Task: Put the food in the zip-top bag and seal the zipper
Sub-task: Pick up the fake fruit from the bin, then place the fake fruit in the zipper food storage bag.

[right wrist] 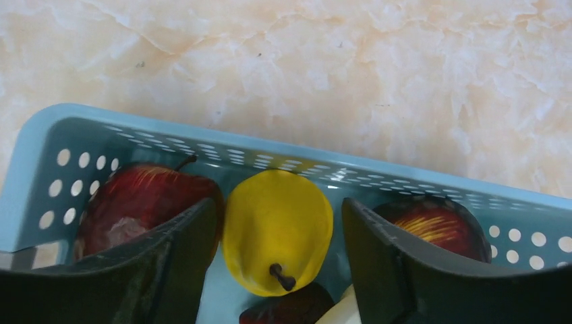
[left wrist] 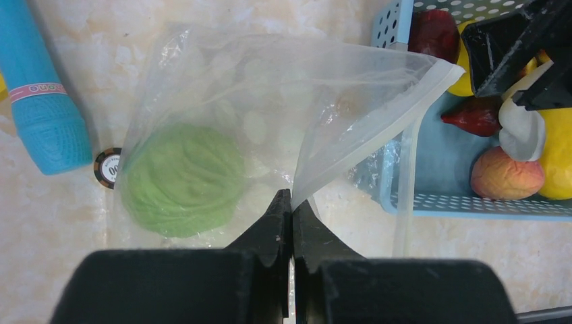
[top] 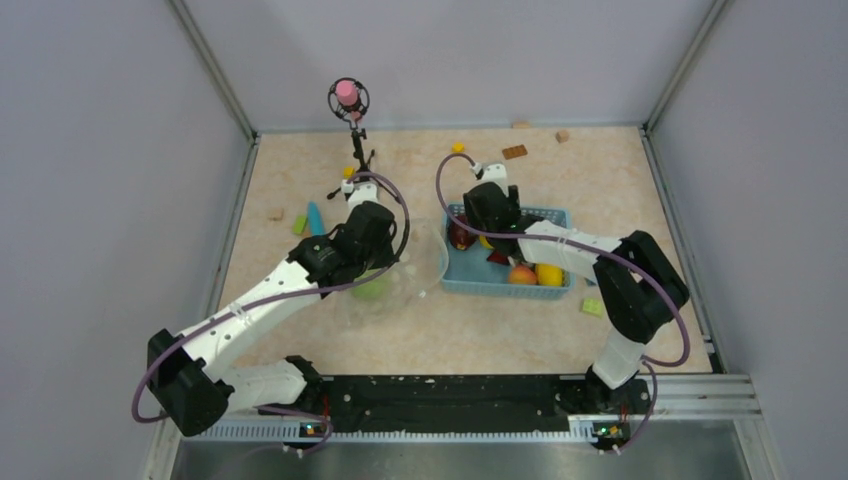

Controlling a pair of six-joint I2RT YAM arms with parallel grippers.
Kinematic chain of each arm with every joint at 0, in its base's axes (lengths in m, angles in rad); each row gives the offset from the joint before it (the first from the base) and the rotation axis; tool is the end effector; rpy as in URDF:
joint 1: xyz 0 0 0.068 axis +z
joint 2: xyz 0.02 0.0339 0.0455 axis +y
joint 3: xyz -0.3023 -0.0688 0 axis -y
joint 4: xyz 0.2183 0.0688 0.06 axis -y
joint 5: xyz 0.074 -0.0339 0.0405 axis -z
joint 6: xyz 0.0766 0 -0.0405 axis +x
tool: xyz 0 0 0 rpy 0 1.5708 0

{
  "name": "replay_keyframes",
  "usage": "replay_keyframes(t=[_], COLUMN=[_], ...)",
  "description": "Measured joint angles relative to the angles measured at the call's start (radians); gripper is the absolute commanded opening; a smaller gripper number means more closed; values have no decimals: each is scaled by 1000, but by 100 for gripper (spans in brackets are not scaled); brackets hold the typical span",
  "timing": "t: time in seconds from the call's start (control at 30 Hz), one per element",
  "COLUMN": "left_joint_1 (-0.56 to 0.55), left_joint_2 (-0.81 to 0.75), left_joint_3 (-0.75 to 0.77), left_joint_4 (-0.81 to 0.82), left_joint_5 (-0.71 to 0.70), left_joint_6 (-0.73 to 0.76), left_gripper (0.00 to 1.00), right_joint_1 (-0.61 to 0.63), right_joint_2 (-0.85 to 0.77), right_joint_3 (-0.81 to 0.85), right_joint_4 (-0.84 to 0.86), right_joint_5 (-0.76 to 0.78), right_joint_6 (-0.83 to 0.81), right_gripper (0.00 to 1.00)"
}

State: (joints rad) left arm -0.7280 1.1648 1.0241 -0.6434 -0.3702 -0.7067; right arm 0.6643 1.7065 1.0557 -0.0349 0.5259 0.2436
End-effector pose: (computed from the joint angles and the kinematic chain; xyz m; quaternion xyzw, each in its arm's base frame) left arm 0.1887 -0.1311 0.3173 -0.0609 0.9086 -0.1196 0.3956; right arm 0.3225 0.2037 0.2397 -0.0733 0.8766 -0.0298 0.4746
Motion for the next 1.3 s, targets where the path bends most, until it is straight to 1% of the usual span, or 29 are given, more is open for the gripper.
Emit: replay_keyframes(t=[0.1, 0.17, 0.27, 0.37, 0.53, 0.6, 0.7, 0.77, 0.87, 0.97, 1.1, 1.17, 1.3], left_joint_1=[0, 0, 0, 0, 0, 0, 0, 0, 0, 0, 0, 0, 0], left_joint_2=[3, 2, 2, -1, -13, -15, -17, -17, -18, -21, -47, -61, -82], left_joint_3=[0, 0, 0, 0, -3, -5, -7, -10, -14, -18, -27, -31, -41], left_joint_4=[0, 1, 5, 9, 16, 16, 19, 24, 24, 26, 32, 37, 43], left_joint_5=[10, 13, 18, 25, 41, 47, 64, 72, 80, 91, 107, 116, 126], left_joint_6=[3, 4, 7, 10, 17, 21, 27, 30, 31, 31, 33, 34, 35], left_gripper=[0, 0, 0, 0, 0, 0, 0, 0, 0, 0, 0, 0, 0], right_joint_1=[0, 0, 0, 0, 0, 0, 0, 1, 1, 3, 34, 88, 189], right_joint_2=[32, 50, 53, 53, 16, -42, -183, -296, -468, -566, -576, -557, -471], right_joint_3=[11, 12, 18, 18, 12, -12, -75, -131, -219, -263, -270, -270, -270], right_joint_4=[-5, -4, 3, -3, -40, -50, -46, -7, 75, 156, 233, 264, 322], right_joint_5=[13, 23, 37, 45, 45, 39, 0, -51, -173, -316, -449, -476, -506], right_joint_6=[-4, 0, 3, 10, 21, 28, 35, 38, 49, 76, 117, 128, 145], right_gripper=[40, 28, 15, 7, 2, 2, 1, 0, 0, 0, 0, 1, 6])
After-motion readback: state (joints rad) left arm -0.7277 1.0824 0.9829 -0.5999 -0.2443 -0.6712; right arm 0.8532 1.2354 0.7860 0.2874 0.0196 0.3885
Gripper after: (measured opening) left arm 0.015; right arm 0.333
